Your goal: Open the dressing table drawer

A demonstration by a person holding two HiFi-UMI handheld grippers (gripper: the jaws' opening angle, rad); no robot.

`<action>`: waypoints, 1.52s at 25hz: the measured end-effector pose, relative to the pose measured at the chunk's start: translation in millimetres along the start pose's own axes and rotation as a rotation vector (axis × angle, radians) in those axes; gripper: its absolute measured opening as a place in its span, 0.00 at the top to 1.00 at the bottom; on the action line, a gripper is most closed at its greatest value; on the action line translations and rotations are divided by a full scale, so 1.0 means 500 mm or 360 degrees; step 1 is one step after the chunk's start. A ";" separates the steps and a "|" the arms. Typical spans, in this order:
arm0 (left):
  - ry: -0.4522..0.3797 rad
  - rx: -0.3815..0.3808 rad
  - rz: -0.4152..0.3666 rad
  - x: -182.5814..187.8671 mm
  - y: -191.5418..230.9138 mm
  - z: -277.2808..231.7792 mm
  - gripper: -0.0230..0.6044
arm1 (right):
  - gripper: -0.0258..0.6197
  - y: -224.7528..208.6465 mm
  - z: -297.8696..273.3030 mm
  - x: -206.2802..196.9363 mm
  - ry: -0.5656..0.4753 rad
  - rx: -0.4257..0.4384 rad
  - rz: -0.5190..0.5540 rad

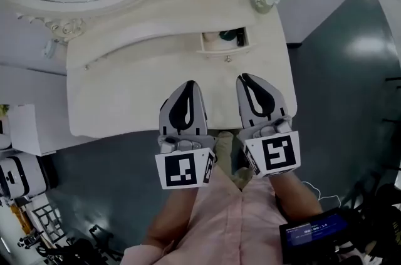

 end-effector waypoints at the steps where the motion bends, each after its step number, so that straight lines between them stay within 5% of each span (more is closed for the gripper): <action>1: -0.0022 -0.0006 -0.0016 0.011 -0.012 0.014 0.93 | 0.91 0.000 0.015 0.016 -0.0029 -0.0002 0.0003; 14: -0.0234 -0.0011 -0.0120 0.091 -0.096 0.116 0.93 | 0.93 0.021 0.149 0.126 -0.0240 -0.0029 0.0173; 38: -0.0206 0.0029 -0.0148 0.077 -0.130 0.093 0.93 | 0.93 -0.028 0.151 0.121 -0.0269 0.0012 0.0150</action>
Point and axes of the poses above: the fingertips, and each gripper's own axes: z backward along the fingers, y to its left, x out of its top, the point moved 3 cm from there along z, backward along the fingers, and after that the axes turned 13 degrees about z, right-handed, at the moved point
